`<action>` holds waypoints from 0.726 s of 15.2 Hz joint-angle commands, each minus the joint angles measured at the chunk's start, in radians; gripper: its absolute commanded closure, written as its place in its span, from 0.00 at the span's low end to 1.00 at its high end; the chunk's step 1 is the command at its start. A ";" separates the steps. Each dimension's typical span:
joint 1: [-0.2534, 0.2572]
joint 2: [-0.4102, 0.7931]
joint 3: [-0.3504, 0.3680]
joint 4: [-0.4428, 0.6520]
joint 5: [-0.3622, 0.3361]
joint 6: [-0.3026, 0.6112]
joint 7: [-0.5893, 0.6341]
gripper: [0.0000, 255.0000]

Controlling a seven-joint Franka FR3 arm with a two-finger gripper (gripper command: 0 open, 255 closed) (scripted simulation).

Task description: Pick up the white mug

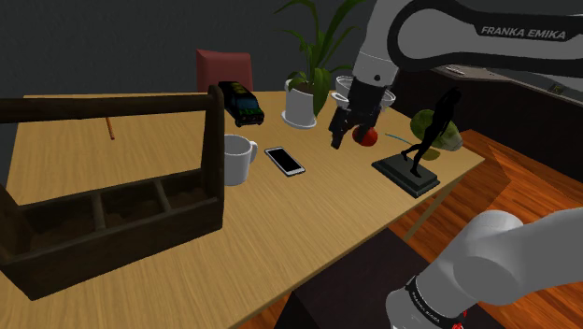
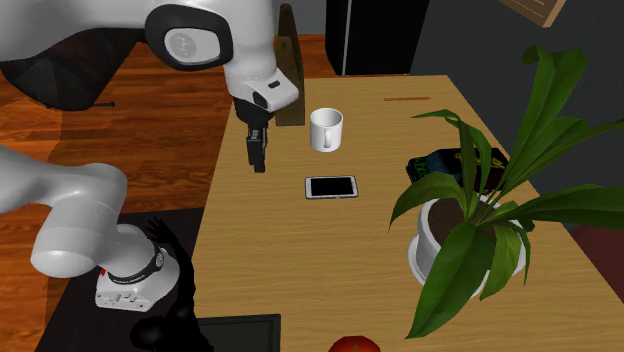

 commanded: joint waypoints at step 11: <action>0.043 0.356 0.181 0.261 -0.008 0.140 0.268 0.00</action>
